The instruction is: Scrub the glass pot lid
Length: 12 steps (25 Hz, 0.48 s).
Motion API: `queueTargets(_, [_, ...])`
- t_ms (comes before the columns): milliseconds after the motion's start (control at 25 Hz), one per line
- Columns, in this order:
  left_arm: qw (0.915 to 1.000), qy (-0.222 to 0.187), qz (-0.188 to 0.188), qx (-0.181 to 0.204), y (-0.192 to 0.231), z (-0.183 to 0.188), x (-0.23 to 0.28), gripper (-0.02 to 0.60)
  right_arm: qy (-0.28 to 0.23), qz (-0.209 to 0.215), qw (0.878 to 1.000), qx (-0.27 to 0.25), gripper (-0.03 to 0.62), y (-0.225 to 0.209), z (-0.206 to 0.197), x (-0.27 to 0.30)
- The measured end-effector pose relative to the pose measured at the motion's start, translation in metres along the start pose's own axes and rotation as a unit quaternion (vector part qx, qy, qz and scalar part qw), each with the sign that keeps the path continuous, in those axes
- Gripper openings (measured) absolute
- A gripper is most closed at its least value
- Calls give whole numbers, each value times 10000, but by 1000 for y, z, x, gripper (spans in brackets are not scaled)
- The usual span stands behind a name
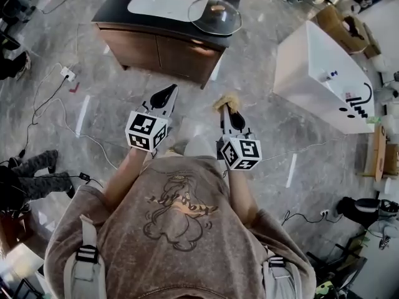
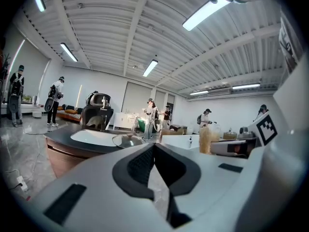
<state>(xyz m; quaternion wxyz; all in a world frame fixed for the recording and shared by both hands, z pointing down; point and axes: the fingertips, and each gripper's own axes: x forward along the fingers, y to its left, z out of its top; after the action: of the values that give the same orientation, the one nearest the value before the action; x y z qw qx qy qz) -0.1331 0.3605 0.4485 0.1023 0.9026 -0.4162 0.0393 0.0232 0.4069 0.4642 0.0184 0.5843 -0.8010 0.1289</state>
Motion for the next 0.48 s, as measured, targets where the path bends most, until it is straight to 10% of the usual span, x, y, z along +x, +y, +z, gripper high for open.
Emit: queueTargets(480, [9999, 34, 59, -88, 52, -2, 46, 17, 13, 84, 9999, -85, 41, -11, 4, 72])
